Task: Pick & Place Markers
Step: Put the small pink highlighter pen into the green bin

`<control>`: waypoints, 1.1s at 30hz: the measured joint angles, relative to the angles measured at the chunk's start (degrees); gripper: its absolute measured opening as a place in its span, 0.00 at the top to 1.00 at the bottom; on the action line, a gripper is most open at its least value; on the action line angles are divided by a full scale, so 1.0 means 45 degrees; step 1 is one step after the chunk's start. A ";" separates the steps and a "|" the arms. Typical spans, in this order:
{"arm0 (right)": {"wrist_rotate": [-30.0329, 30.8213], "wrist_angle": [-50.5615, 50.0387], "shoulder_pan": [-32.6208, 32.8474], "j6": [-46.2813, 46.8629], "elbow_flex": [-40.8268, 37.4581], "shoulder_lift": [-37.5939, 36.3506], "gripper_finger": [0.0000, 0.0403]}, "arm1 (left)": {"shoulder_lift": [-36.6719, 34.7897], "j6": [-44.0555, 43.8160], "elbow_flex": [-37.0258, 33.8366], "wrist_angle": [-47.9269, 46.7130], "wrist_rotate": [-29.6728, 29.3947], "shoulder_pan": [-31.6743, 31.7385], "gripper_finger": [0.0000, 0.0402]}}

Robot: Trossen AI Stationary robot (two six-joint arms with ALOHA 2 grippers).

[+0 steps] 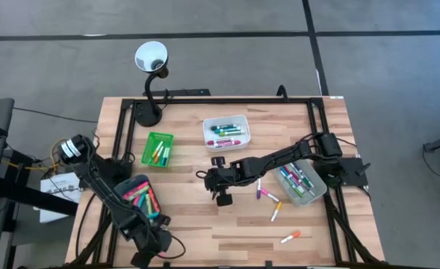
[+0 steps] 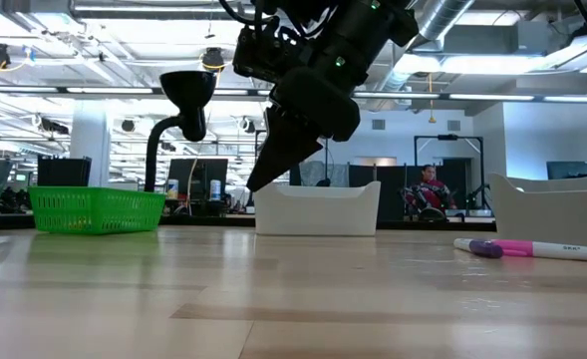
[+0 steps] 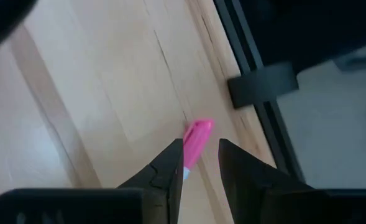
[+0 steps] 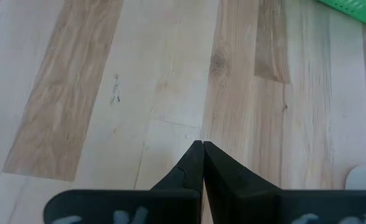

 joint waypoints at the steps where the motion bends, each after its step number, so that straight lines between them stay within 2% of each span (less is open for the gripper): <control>1: 0.0003 0.0000 0.0002 0.0003 0.0000 0.0000 1.00 | 0.0077 0.0109 0.0000 -0.0017 -0.0017 -0.0083 0.76; 14: -0.0002 0.0010 0.0005 -0.0002 0.0000 0.0000 1.00 | 0.0739 0.1388 0.0000 0.0026 -0.0535 -0.0287 0.76; 23: -0.0002 0.0053 0.0005 -0.0002 0.0000 0.0000 1.00 | -0.0406 0.1487 0.0409 0.0021 -0.0544 -0.0148 0.76; 29: -0.0002 0.0136 0.0005 -0.0006 0.0000 0.0000 1.00 | 0.0132 0.4409 0.1273 -0.0083 -0.0448 0.0238 0.76; 33: -0.0002 0.0210 0.0005 -0.0007 0.0000 0.0000 1.00 | 0.0627 0.4803 0.1515 -0.0973 0.0003 0.0650 0.76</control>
